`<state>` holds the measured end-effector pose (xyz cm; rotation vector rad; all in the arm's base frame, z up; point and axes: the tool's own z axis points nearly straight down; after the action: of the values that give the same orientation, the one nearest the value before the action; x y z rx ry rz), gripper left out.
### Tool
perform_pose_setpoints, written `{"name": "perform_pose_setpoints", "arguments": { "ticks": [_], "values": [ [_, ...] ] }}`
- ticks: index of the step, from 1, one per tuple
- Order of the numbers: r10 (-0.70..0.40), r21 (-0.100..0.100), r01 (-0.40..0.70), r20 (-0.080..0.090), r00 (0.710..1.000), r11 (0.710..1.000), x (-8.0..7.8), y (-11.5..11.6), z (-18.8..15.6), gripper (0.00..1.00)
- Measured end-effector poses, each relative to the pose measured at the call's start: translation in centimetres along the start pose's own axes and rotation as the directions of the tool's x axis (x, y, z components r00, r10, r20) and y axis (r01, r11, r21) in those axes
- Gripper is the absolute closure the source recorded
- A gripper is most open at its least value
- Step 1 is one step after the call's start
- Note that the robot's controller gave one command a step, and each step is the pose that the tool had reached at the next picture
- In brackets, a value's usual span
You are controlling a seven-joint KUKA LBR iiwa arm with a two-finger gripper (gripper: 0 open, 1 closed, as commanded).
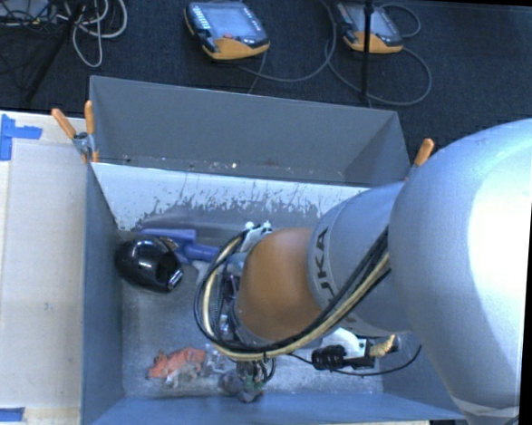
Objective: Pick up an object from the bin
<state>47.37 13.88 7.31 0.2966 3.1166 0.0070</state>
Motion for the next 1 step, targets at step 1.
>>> {"name": "perform_pose_setpoints", "arguments": {
  "ticks": [1],
  "values": [
    [0.001,0.000,-0.001,0.000,1.000,1.000,0.00,-0.01,-0.01,1.00]
  ]
}}
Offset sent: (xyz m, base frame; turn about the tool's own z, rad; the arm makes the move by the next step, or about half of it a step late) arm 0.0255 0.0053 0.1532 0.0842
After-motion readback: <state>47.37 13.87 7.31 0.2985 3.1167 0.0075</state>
